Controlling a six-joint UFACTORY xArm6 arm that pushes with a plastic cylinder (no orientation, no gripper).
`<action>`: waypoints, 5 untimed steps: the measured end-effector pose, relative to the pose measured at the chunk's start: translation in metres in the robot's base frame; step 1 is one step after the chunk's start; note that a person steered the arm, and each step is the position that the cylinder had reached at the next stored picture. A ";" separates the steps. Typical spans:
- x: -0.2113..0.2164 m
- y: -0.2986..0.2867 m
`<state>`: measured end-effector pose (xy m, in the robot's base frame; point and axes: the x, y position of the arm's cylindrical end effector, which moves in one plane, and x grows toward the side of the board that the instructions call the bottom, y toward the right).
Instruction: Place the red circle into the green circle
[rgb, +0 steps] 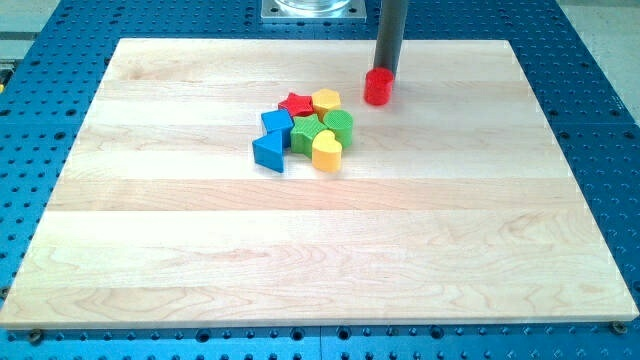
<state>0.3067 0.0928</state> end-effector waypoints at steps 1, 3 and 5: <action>0.055 0.013; 0.059 0.001; 0.056 -0.018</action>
